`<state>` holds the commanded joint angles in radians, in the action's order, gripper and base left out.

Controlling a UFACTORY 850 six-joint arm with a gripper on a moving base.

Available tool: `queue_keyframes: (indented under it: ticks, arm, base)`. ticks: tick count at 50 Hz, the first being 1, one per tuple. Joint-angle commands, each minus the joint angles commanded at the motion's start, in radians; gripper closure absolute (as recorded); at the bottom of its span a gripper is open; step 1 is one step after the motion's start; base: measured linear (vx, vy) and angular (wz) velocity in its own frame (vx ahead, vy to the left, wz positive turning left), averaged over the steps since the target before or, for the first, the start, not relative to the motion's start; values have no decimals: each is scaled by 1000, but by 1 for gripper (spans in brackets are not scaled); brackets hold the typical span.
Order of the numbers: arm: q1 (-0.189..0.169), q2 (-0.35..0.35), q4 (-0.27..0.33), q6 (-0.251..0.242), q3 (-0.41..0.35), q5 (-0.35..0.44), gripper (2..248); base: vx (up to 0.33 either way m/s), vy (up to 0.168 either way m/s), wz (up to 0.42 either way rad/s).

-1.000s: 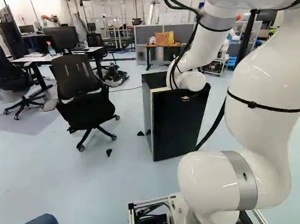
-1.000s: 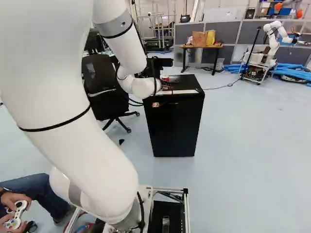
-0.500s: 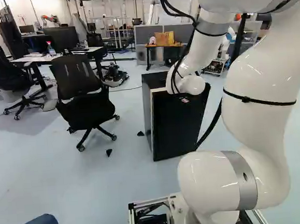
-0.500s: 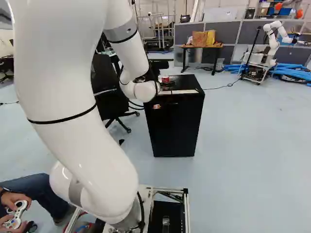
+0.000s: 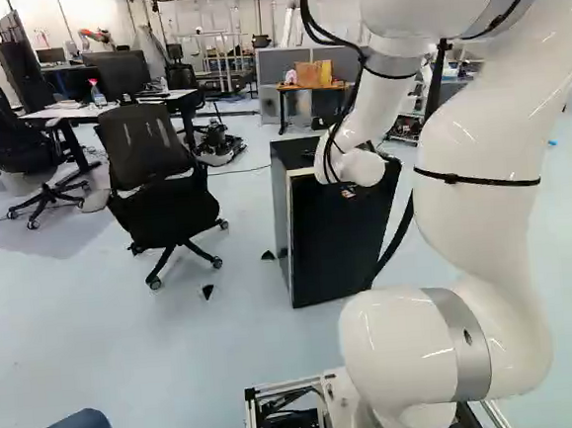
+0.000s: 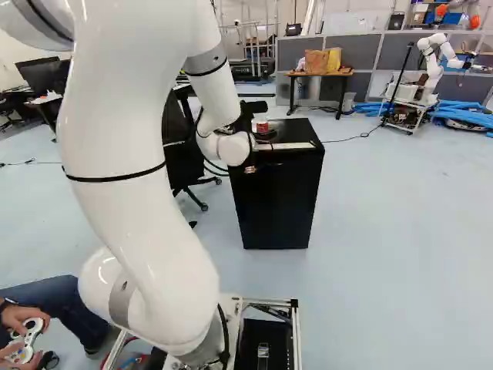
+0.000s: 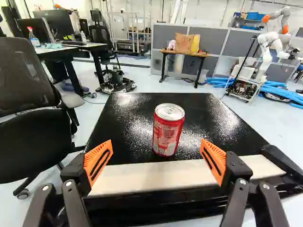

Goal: Grab a drink from the fridge

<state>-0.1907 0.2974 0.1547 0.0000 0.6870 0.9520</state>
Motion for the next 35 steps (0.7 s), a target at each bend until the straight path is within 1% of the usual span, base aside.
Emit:
queue_keyframes:
  ticks: [11, 17, 35]
  arm:
    - [1, 48, 0, 0, 30, 84, 3]
    - [-2, 73, 0, 0, 45, 112, 3]
    - [-14, 149, 0, 0, 94, 117, 3]
  base:
    - [0, 0, 0]
    - [0, 0, 0]
    - [0, 0, 0]
